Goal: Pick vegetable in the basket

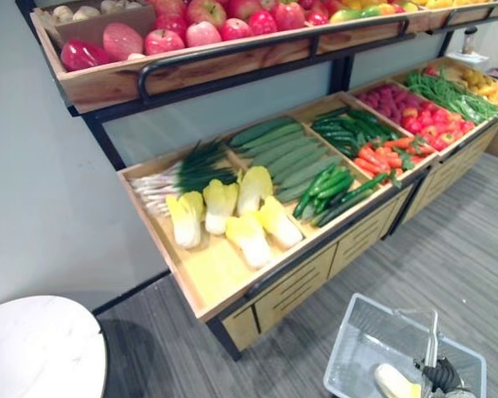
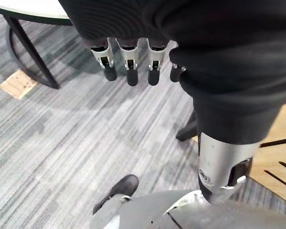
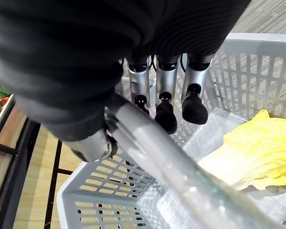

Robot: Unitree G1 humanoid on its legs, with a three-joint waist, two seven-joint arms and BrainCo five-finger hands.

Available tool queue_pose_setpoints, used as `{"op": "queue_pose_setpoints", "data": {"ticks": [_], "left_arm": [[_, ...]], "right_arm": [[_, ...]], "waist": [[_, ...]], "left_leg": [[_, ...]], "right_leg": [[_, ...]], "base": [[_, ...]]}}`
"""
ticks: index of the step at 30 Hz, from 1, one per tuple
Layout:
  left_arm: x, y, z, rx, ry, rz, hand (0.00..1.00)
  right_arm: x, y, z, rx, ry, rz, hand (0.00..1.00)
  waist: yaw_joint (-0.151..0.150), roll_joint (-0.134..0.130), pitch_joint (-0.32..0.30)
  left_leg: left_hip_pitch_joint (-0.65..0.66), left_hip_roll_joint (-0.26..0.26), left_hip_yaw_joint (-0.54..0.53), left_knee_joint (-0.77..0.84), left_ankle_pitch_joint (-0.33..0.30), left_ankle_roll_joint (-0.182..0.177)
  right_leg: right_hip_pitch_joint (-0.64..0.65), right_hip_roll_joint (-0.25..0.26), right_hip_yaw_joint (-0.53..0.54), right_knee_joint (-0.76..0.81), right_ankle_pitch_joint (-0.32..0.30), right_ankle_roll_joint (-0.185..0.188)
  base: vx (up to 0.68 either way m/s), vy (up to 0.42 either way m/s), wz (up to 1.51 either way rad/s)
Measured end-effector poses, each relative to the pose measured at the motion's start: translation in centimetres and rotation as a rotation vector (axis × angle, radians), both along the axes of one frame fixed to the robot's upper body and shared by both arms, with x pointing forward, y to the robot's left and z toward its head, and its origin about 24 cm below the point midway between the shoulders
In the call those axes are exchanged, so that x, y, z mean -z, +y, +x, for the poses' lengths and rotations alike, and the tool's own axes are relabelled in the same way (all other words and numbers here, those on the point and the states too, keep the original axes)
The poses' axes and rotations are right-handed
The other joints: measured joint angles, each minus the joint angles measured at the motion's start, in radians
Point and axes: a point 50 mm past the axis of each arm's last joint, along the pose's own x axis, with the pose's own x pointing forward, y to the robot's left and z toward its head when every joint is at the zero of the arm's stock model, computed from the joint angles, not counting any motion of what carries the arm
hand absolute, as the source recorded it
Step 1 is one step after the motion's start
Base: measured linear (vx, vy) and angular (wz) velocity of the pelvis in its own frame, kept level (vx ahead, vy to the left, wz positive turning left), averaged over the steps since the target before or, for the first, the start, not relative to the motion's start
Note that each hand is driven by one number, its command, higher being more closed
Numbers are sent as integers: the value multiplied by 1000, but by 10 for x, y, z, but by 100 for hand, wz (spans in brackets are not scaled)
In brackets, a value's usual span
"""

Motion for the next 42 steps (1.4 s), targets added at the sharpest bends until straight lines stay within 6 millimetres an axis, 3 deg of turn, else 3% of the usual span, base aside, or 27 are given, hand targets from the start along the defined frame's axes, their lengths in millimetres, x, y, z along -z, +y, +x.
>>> {"op": "queue_pose_setpoints", "data": {"ticks": [6, 8, 10, 11, 12, 14, 15, 16, 17, 18, 19, 23, 24, 25, 26, 29, 30, 31, 32, 33, 34, 35, 38, 41, 42], "left_arm": [[1, -3, 9, -65, -28, 7, 0], [1, -6, 24, -46, -59, 3, 0], [0, -7, 31, -28, -74, 4, 0], [0, -8, 41, 6, -92, 8, 0], [-1, -8, 45, 18, -100, 12, 0], [-3, -3, 51, 31, -117, 40, 0], [-5, 3, 50, 28, -117, 57, 0], [-7, 6, 58, 43, -133, 68, 0], [-8, 9, 60, 57, -142, 76, 0], [-10, 13, 60, 76, -139, 86, 0], [-9, 11, 58, 87, -130, 81, 0], [-9, 13, 53, 90, -116, 85, 0], [-9, 15, 52, 87, -114, 90, 0], [-10, 17, 53, 85, -116, 96, 0], [-8, 14, 51, 72, -114, 88, 0], [-7, 11, 50, 72, -107, 79, 0], [-7, 13, 50, 71, -107, 84, 0], [-9, 17, 52, 65, -117, 97, 0], [-11, 22, 53, 68, -118, 107, 0], [-10, 19, 56, 87, -120, 102, 0], [-7, 9, 56, 107, -116, 80, 0], [-6, 7, 53, 88, -108, 83, 0], [-8, 14, 52, 96, -101, 103, 0], [-7, 12, 48, 89, -93, 103, 0], [-5, 8, 42, 81, -87, 100, 0]], "right_arm": [[0, -4, -6, 35, 8, -3, 100], [-2, -10, -7, 69, -3, -12, 100], [-5, -11, -5, 71, -19, -17, 100], [-12, -9, 6, 53, -73, -25, 100], [-16, -7, 12, 42, -99, -28, 100], [-24, 5, 32, -26, -159, -29, 100], [-29, 19, 53, -83, -208, -13, 100], [-34, 27, 64, -116, -255, -7, 100], [-36, 28, 66, -114, -266, -11, 100], [-38, 26, 68, -113, -274, -23, 100], [-39, 26, 69, -127, -273, -30, 100], [-36, 37, 70, -197, -249, -18, 100], [-35, 40, 71, -221, -244, -17, 100], [-35, 42, 72, -229, -242, -11, 100], [-34, 40, 71, -228, -233, -15, 100], [-34, 39, 68, -226, -223, -17, 100], [-33, 40, 67, -227, -215, -15, 100], [-30, 40, 62, -218, -203, -11, 100], [-29, 40, 60, -215, -197, -10, 100], [-30, 38, 59, -211, -196, -16, 100], [-32, 28, 55, -203, -185, -43, 100], [-28, 31, 50, -197, -172, -31, 100], [-27, 32, 39, -192, -163, -24, 100], [-27, 33, 39, -199, -166, -22, 100], [-28, 35, 41, -203, -183, -16, 100]], "waist": [[-2, -6, 11], [-4, 1, 41], [-5, 2, 51], [-8, 1, 74], [-9, -2, 82], [-11, -5, 103], [1, 20, 135], [-13, 5, 188], [-18, -1, 208], [-24, -6, 217], [-26, -14, 215], [-20, -21, 210], [-16, -31, 201], [-7, -35, 194], [2, -11, 178], [3, 12, 161], [9, 15, 160], [28, 9, 167], [29, 8, 165], [21, 20, 164], [22, 55, 169], [23, 54, 161], [21, 35, 165], [28, 13, 171], [32, -4, 175]], "left_leg": [[5, 6, 18, 45, -33, -4], [-45, 35, 18, 182, -105, 3], [-70, 45, 34, 239, -134, 7], [-97, 58, 72, 301, -166, 17], [-111, 65, 98, 325, -177, 20], [-135, 102, 205, 367, -200, 35], [-125, 147, 310, 355, -198, 53], [-95, 158, 368, 335, -192, 69], [-79, 157, 391, 321, -185, 72], [-64, 167, 433, 320, -175, 64], [-56, 185, 479, 324, -174, 63], [-34, 239, 592, 351, -167, 52], [-35, 257, 625, 372, -165, 48], [-40, 279, 648, 394, -163, 45], [-63, 311, 668, 405, -138, 37], [-90, 331, 673, 404, -81, 33], [-98, 369, 674, 472, -71, 36], [-143, 443, 671, 621, -60, 49], [-163, 446, 648, 645, -84, 13], [-198, 415, 614, 588, -109, -16], [-211, 430, 604, 535, -26, 55], [-187, 439, 591, 555, -34, 50], [-155, 435, 563, 581, -19, 41], [-158, 342, 285, 575, 63, 6], [-174, 295, 146, 593, 94, -31]], "right_leg": [[14, -4, 20, 8, -13, 7], [-18, -6, 31, 102, -53, 9], [-57, -2, 50, 160, -67, 15], [-98, 3, 94, 192, -65, 19], [-120, 8, 119, 199, -55, 24], [-183, 48, 172, 165, 69, 34], [-218, 75, 117, 184, 130, 33], [-269, 26, -69, 461, -39, -106], [-276, -13, -145, 588, -111, -147], [-276, -76, -229, 767, -174, -159], [-254, -112, -248, 866, -188, -163], [-139, -233, -261, 900, -180, -151], [-104, -265, -258, 841, -154, -121], [-85, -262, -247, 772, -157, -74], [-69, -196, -238, 658, -192, -25], [-36, -129, -204, 477, -227, 26], [-15, -104, -185, 409, -238, 40], [20, -78, -164, 346, -239, 39], [32, -80, -153, 329, -245, 33], [37, -87, -150, 324, -247, 37], [53, -64, -149, 321, -256, 50], [77, -60, -151, 315, -278, 77], [134, -66, -163, 287, -290, 78], [162, -91, -115, 272, -289, 77], [166, -102, -72, 254, -288, 77]], "base": [[-18, -8, -9], [-69, 22, -5], [-81, 46, -32], [-91, 81, -67], [-151, 124, -122], [-204, 123, -165], [-294, 103, -201], [-278, 91, -182], [-201, 96, -128], [-93, 85, -114], [-59, 63, -113], [1, -85, -100], [15, -165, -90], [-10, -330, -118], [-27, -298, -94], [-32, -306, -69], [39, -278, -73], [31, -251, -66], [-16, -126, -32], [-47, 6, -19], [-25, 57, -22], [56, 23, -21], [43, -37, 1], [-31, -29, -53], [0, 12, -96]]}}
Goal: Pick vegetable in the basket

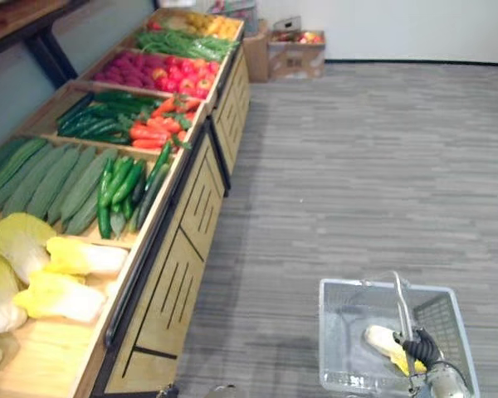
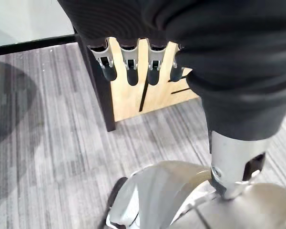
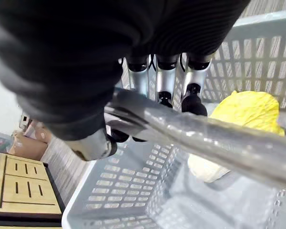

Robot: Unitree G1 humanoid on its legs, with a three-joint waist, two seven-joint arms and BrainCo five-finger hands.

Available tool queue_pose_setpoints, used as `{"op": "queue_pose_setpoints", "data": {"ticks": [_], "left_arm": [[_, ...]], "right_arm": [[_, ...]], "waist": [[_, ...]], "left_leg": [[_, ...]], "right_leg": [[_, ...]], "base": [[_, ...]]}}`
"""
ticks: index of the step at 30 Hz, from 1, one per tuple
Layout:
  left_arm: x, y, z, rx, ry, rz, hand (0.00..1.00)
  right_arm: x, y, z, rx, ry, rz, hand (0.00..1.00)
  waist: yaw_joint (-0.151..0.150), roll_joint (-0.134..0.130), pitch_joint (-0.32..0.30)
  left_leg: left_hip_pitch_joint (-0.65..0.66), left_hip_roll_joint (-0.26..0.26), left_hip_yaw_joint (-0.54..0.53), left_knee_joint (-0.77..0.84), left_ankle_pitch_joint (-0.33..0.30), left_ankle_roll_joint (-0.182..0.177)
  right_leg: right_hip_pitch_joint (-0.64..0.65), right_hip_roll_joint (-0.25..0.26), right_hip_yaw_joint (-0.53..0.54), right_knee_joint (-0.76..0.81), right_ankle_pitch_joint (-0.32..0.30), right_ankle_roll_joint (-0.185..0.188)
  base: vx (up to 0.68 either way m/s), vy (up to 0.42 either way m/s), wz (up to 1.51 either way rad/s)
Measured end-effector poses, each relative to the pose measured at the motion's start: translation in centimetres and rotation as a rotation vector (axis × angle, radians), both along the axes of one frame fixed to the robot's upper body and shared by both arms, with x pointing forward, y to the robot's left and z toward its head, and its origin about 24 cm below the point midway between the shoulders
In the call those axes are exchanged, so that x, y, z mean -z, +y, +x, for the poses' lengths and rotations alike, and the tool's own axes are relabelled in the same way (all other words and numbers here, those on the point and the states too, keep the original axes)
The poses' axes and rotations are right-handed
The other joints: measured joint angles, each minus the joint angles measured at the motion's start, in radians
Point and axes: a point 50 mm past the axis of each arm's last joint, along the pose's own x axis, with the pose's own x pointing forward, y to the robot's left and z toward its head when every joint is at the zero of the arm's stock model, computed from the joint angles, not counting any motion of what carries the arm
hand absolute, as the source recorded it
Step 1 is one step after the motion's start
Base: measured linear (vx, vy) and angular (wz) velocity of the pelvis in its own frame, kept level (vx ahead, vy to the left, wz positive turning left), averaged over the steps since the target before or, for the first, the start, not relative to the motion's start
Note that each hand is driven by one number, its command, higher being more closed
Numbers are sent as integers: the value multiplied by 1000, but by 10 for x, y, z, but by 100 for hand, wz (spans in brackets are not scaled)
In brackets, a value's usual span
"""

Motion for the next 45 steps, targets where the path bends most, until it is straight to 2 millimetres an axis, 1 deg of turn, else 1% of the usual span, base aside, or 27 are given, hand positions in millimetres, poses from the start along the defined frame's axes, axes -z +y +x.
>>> {"op": "queue_pose_setpoints", "data": {"ticks": [1, 2, 3, 4, 5, 7, 11, 15, 20, 27, 29, 30, 31, 32, 33, 34, 35, 36, 37, 38, 39, 40, 41, 42, 43, 44, 45], "left_arm": [[3, -8, -5, -4, 10, -18, 0], [4, -13, -6, -3, 12, -30, 0], [6, -20, -10, -9, 14, -45, 0], [7, -20, -12, -14, 21, -47, 0], [7, -19, -12, -18, 23, -44, 0], [6, -15, -13, -4, 31, -41, 0], [5, -15, -4, 21, 18, -40, 0], [7, -19, -9, 42, 38, -50, 0], [8, -24, -10, 50, 41, -63, 0], [8, -23, -10, 40, 40, -70, 0], [7, -21, -10, 36, 35, -69, 0], [7, -21, -11, 37, 35, -70, 0], [7, -20, -12, 37, 37, -70, 0], [7, -19, -12, 38, 42, -71, 0], [6, -16, -13, 26, 39, -78, 0], [5, -11, -14, 3, 32, -77, 0], [5, -10, -16, -1, 37, -80, 0], [5, -7, -19, -12, 42, -77, 0], [4, -3, -20, -50, 34, -78, 0], [3, 0, -19, -75, 25, -77, 0], [3, 0, -19, -91, 20, -82, 0], [3, -1, -19, -124, 8, -94, 0], [4, -4, -17, -145, 1, -104, 0], [5, -9, -11, -151, -15, -120, 0], [5, -16, -6, -153, -41, -143, 0], [5, -18, -3, -157, -52, -150, 0], [5, -22, 2, -182, -75, -166, 0]], "right_arm": [[-2, 0, 4, -6, -16, -2, 100], [-3, -1, 5, -7, -17, -4, 100], [-1, 2, 6, -21, -6, 3, 100], [1, 5, 5, -36, 2, 8, 100], [1, 8, 5, -46, 3, 14, 100], [0, 10, 8, -55, -5, 16, 100], [-3, 3, 8, -26, -21, 8, 100], [-2, 2, 6, -14, -16, 7, 100], [2, 0, 2, -5, 8, 8, 100], [7, 1, -1, -6, 39, 2, 100], [8, -1, -1, 7, 42, 1, 100], [8, -4, -3, 23, 44, -1, 100], [7, -4, -1, 31, 37, -1, 100], [6, -4, 2, 38, 26, 3, 100], [6, -4, 2, 57, 18, 7, 100], [5, -5, 2, 61, 15, 2, 100], [6, -3, 2, 60, 16, 7, 100], [8, 0, 1, 52, 22, 14, 100], [10, 4, 0, 45, 28, 24, 100], [10, 5, 0, 41, 27, 26, 100], [9, 5, 1, 41, 25, 26, 100], [8, 5, 2, 41, 18, 24, 100], [7, 2, 2, 48, 17, 19, 100], [6, -3, 2, 60, 17, 10, 100], [3, -5, 5, 63, 5, 4, 100], [2, -4, 8, 62, -4, 5, 100], [2, -3, 10, 67, -10, 10, 100]], "waist": [[10, 8, -1], [14, 17, 0], [22, 27, -1], [25, 24, -3], [24, 26, -5], [19, 7, -21], [2, 3, -27], [3, 18, -43], [9, 26, -57], [24, 11, -62], [25, -4, -57], [26, -8, -56], [19, -5, -54], [17, -9, -51], [15, -24, -42], [17, -34, -27], [16, -33, -22], [17, -43, -21], [11, -52, -17], [5, -55, -16], [0, -55, -16], [-9, -59, -16], [-12, -56, -9], [-5, -27, 0], [-4, 10, 2], [-7, 14, 7], [-6, 24, 8]], "left_leg": [[-6, -67, -144, -24, -51, -62], [-2, -100, -203, -43, -74, -80], [25, -151, -316, -110, -131, -81], [56, -164, -360, -153, -136, -87], [67, -170, -366, -179, -137, -87], [93, -179, -348, -297, -139, -83], [105, -188, -363, -441, -135, -79], [119, -204, -342, -485, -105, -69], [121, -205, -320, -528, -90, -72], [124, -209, -299, -526, -95, -71], [123, -223, -303, -493, -136, -59], [124, -230, -311, -470, -164, -47], [126, -230, -327, -441, -184, -36], [131, -232, -329, -431, -189, -28], [158, -241, -333, -427, -200, -18], [200, -246, -342, -428, -209, -3], [226, -243, -344, -420, -228, 8], [231, -239, -346, -413, -238, 11], [229, -232, -359, -410, -244, 12], [224, -231, -371, -418, -246, 11], [224, -234, -377, -425, -247, 10], [227, -246, -388, -433, -250, 5], [236, -249, -409, -431, -261, -7], [242, -233, -415, -431, -263, -18], [247, -212, -423, -452, -259, -25], [250, -209, -428, -460, -258, -30], [266, -204, -443, -459, -255, -35]], "right_leg": [[-1, -6, 38, -22, 3, 6], [-11, -2, 60, -25, 6, 10], [-41, 15, 113, -25, 17, 13], [-53, 22, 129, -28, 30, 12], [-58, 22, 141, -34, 40, 12], [-87, 21, 144, -66, 77, 2], [-132, 19, 127, -61, 80, 8], [-155, 6, 158, -61, 96, 35], [-174, 12, 186, -98, 125, 32], [-191, 13, 214, -100, 142, 36], [-212, -3, 220, -18, 99, 40], [-242, -11, 229, 77, 80, 36], [-312, -12, 243, 246, 81, 22], [-348, -12, 258, 334, 89, -15], [-386, -16, 281, 450, 119, -65], [-429, -17, 306, 583, 184, -103], [-462, -9, 309, 637, 141, -82], [-470, 11, 298, 625, 102, -82], [-470, 49, 278, 544, 71, -93], [-466, 91, 260, 412, 74, -89], [-462, 104, 254, 339, 79, -84], [-457, 119, 256, 202, 94, -73], [-439, 131, 264, 133, 170, -109], [-426, 145, 251, 128, 169, -110], [-440, 165, 244, 171, 137, -124], [-456, 168, 240, 209, 107, -128], [-481, 169, 232, 285, 41, -136]], "base": [[0, 12, -101], [-1, 128, -112], [-2, 137, -85], [-1, 159, -72], [-26, 101, -36], [-86, 106, -13], [-105, 56, 25], [-125, 8, -13], [-70, -9, -18], [34, 13, -11], [62, 38, -2], [34, 57, 0], [28, 70, 7], [56, 92, 15], [74, 96, 15], [91, 86, 10], [76, 45, 7], [86, 15, 21], [125, -15, 35], [150, -37, 42], [289, -111, 43], [292, -127, 47], [320, -148, 39], [276, -101, 23], [321, -108, 5], [372, -125, 9], [331, -158, 10]]}}
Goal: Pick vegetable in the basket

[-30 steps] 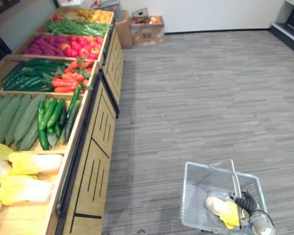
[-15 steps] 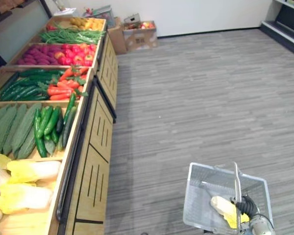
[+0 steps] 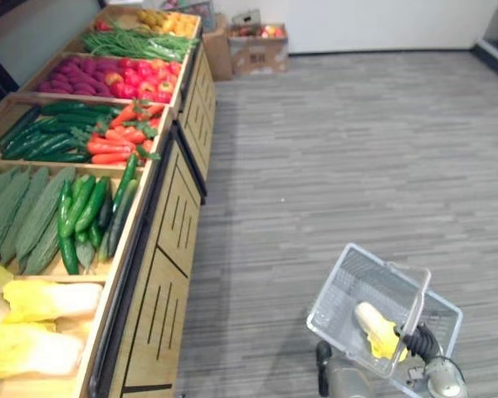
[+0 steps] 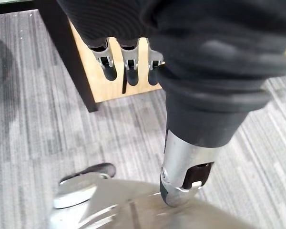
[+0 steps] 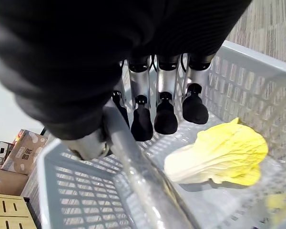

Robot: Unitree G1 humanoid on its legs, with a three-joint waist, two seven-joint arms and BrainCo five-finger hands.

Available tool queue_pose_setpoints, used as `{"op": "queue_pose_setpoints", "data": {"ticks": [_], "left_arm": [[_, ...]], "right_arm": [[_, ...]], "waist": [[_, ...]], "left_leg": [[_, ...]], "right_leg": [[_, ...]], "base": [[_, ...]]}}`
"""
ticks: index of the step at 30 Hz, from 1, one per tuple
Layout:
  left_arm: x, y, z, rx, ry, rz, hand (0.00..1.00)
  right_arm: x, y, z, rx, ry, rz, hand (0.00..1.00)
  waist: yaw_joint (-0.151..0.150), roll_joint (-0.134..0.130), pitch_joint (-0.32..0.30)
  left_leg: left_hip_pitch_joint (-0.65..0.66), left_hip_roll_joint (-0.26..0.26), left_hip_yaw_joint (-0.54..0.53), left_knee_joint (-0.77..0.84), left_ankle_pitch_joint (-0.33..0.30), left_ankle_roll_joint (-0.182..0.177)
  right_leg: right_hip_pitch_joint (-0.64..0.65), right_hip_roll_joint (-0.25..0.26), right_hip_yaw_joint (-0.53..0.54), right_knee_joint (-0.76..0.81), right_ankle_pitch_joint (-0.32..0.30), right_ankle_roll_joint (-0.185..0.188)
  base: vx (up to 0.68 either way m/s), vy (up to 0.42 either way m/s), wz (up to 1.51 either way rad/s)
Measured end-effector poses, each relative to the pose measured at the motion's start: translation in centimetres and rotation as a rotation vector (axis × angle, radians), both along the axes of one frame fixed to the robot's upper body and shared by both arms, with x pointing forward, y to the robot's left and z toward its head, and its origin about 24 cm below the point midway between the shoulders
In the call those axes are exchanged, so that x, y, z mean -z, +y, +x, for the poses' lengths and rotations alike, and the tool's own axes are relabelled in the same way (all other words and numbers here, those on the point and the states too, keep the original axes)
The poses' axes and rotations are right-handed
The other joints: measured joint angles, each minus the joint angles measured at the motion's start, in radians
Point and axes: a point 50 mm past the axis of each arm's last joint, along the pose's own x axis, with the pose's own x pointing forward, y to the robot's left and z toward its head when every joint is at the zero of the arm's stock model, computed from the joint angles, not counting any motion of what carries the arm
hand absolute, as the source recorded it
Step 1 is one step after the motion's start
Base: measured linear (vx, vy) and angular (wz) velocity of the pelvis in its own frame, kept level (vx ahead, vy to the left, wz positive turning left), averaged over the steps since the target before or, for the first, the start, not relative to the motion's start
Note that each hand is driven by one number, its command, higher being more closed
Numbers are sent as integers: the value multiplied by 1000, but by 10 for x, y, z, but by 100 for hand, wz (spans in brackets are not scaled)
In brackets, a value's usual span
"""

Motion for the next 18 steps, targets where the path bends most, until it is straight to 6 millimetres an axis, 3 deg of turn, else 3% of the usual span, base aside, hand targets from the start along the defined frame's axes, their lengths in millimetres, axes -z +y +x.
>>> {"op": "queue_pose_setpoints", "data": {"ticks": [2, 3, 5, 6, 7, 8, 9, 11, 13, 16, 18], "left_arm": [[1, -6, 1, -14, -6, -13, 0], [1, -7, 1, -28, -11, -14, 0], [1, -7, 2, -34, -18, -6, 0], [0, -8, 5, -42, -34, -4, 0], [-1, -6, 6, -50, -43, 0, 0], [-2, -5, 5, -56, -44, 2, 0], [-2, -4, 4, -69, -43, 4, 0], [-3, -5, 6, -94, -62, -5, 0], [-3, -4, 8, -92, -69, -4, 0], [-3, -7, 9, -94, -75, -10, 0], [-3, -10, 9, -96, -74, -16, 0]], "right_arm": [[-2, -3, 0, 14, -8, -5, 100], [1, -3, -7, 21, 10, -2, 100], [2, -3, -13, 24, 19, -1, 100], [2, -3, -17, 22, 24, -3, 100], [3, 0, -20, 8, 31, -2, 100], [3, 2, -21, -1, 36, 1, 100], [5, 5, -22, -14, 43, 8, 100], [3, 6, -20, -18, 32, 6, 100], [3, 9, -20, -29, 34, 6, 100], [2, 11, -19, -34, 30, 6, 100], [2, 13, -16, -30, 21, 11, 100]], "waist": [[-2, 11, -6], [-3, 21, -10], [-2, 19, -7], [-1, 20, -7], [1, 9, 0], [3, 6, 2], [14, -11, 8], [28, -5, 9], [36, -6, 9], [57, -9, 11], [57, -12, 10]], "left_leg": [[-7, 9, -5, 43, 0, 0], [-55, 19, -39, 179, 1, 0], [-115, 26, -67, 319, 12, -14], [-185, 30, -90, 477, 61, -33], [-239, 30, -103, 615, 150, -37], [-255, 30, -103, 667, 206, -33], [-282, 31, -96, 754, 316, -22], [-355, 33, -64, 878, 247, 6], [-420, 29, -11, 886, 166, 27], [-469, 19, 61, 696, 103, 40], [-451, -18, 91, 300, 126, 38]], "right_leg": [[6, 3, -14, 30, -48, -7], [43, 5, -45, 37, -90, -13], [72, 7, -69, 38, -111, -22], [103, 7, -88, 47, -134, -34], [139, 8, -97, 59, -160, -43], [160, 9, -100, 60, -173, -49], [207, 11, -93, 50, -196, -60], [262, 14, -87, 29, -231, -81], [313, 9, -89, -15, -234, -85], [384, -9, -88, -77, -224, -68], [432, -41, -91, -124, -224, -52]], "base": [[283, -157, 21], [243, -140, 38], [215, -129, 40], [280, -176, 35], [289, -175, 27], [297, -169, 7], [265, -105, -10], [228, -67, -12], [238, -8, -5], [334, 84, -6], [374, 177, -1]]}}
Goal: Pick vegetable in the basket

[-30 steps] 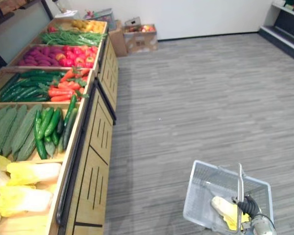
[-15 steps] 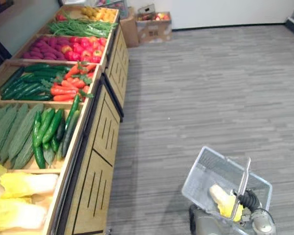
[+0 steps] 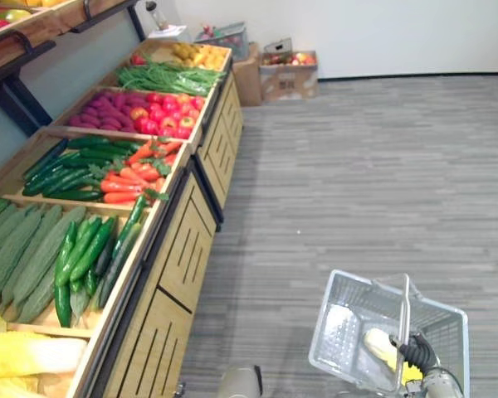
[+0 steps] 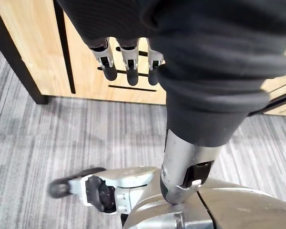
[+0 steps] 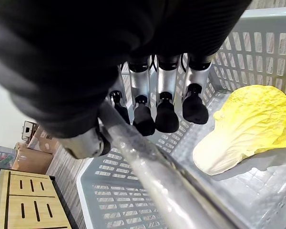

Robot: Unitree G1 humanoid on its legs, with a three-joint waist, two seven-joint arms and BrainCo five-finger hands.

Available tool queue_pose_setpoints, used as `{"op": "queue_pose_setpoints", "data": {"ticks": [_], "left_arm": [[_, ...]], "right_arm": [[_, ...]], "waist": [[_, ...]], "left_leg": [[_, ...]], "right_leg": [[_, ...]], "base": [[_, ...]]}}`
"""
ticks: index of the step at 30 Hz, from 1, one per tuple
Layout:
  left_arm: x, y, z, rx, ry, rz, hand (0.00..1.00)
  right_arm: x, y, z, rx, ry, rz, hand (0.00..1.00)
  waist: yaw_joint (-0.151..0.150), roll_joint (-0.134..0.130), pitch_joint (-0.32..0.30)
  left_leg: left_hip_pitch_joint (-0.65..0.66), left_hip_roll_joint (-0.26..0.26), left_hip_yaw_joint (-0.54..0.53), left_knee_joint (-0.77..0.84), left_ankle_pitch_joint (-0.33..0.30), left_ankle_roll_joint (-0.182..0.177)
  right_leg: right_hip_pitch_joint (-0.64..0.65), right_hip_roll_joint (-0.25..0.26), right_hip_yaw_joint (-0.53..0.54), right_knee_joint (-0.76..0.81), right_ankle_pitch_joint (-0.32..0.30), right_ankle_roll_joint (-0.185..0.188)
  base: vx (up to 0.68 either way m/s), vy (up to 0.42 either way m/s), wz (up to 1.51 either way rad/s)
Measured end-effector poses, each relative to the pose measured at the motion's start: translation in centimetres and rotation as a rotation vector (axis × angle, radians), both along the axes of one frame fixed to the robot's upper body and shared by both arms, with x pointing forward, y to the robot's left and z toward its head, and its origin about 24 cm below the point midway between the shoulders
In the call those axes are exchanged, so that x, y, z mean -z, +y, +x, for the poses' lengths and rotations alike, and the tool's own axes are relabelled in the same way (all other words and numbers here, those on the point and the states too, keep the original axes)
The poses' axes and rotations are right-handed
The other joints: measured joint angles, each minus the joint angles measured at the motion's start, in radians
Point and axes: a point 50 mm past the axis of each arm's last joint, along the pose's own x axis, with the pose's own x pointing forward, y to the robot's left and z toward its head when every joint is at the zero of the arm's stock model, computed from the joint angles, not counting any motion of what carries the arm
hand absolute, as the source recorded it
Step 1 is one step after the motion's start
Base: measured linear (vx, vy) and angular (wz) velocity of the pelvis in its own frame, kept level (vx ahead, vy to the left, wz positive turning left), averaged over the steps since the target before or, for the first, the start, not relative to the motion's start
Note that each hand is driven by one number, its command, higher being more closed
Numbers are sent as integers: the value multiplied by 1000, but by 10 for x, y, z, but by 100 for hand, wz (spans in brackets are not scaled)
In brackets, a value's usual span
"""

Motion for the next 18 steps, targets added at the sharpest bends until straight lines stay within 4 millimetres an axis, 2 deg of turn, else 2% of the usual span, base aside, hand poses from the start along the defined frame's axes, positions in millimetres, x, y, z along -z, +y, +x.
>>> {"op": "queue_pose_setpoints", "data": {"ticks": [1, 2, 3, 4, 5, 6, 7, 9, 11, 12, 14, 15, 16, 17, 18], "left_arm": [[0, -1, -1, -2, 1, -1, 0], [1, -3, -2, -6, 4, -2, 0], [1, -5, -4, -14, 7, 0, 0], [2, -6, -5, -19, 9, 1, 0], [1, -5, -4, -15, 7, 5, 0], [0, 1, -5, -7, 9, 18, 0], [0, 4, -5, 2, 14, 24, 0], [0, 7, -6, 30, 27, 36, 0], [0, 9, -8, 67, 46, 48, 0], [1, 9, -9, 117, 62, 52, 0], [1, 8, -8, 139, 65, 48, 0], [0, 8, -7, 143, 61, 44, 0], [0, 9, -2, 147, 49, 44, 0], [-1, 9, 2, 149, 34, 47, 0], [-2, 9, 3, 148, 30, 48, 0]], "right_arm": [[0, 1, 1, 1, -3, 1, 100], [0, 2, 1, 4, -5, 2, 100], [0, 1, 0, 12, -5, -4, 100], [2, 2, -1, 19, 0, 0, 100], [4, 5, -1, 23, 5, 11, 100], [5, 11, 0, 23, -2, 30, 100], [5, 14, 1, 24, -3, 38, 100], [6, 12, 0, 29, 3, 35, 100], [9, 10, 2, 39, 13, 37, 100], [13, 12, -2, 37, 37, 41, 100], [12, 12, 1, 38, 25, 36, 100], [8, 10, 7, 33, 3, 30, 100], [6, 10, 10, 21, -10, 19, 100], [8, 10, 7, 15, 2, 13, 100], [8, 10, 6, 18, 5, 13, 100]], "waist": [[0, 0, 0], [-2, 5, -3], [-1, 15, -6], [1, 12, -6], [2, 7, -16], [6, -27, -24], [7, -41, -37], [10, -58, -47], [0, -64, -45], [-4, -62, -41], [-7, -60, -40], [-12, -56, -37], [-19, -49, -32], [-35, -50, -31], [-38, -51, -31]], "left_leg": [[13, -7, 1, -98, 30, 3], [19, -10, -2, -235, 87, 0], [23, -2, -4, -287, 127, -8], [26, -6, 5, -274, 180, -11], [26, -23, 19, -249, 202, -2], [21, -50, 51, -225, 164, 17], [5, -65, 60, -193, 129, 31], [18, -93, 82, -173, 97, 61], [77, -112, 101, -188, 65, 84], [175, -120, 115, -227, 37, 106], [235, -124, 120, -251, 23, 118], [275, -126, 119, -273, 16, 125], [315, -125, 107, -299, 10, 133], [345, -124, 88, -312, 4, 134], [358, -124, 80, -318, 2, 133]], "right_leg": [[9, -8, 0, -11, -3, 15], [33, -19, 2, -27, -16, 38], [55, -21, 9, -34, -33, 65], [68, -29, 18, -39, -41, 73], [82, -46, 41, -51, -40, 73], [81, -77, 78, -53, -23, 79], [63, -93, 117, -45, 13, 93], [27, -117, 173, 24, 61, 117], [-65, -124, 214, 262, 149, 134], [-172, -127, 223, 525, 316, 152], [-233, -119, 210, 661, 298, 135], [-277, -96, 194, 723, 271, 108], [-321, -59, 174, 752, 225, 109], [-353, -22, 149, 724, 179, 107], [-365, -12, 134, 695, 164, 103]], "base": [[407, 237, -8], [424, 285, -11], [426, 314, -13], [422, 329, -14], [430, 285, -17], [508, 328, -19], [423, 253, -17], [415, 271, -14], [425, 270, -14], [351, 215, -21], [290, 176, -18], [280, 144, -3], [321, 118, 26], [258, 48, 42], [353, -23, 53]]}}
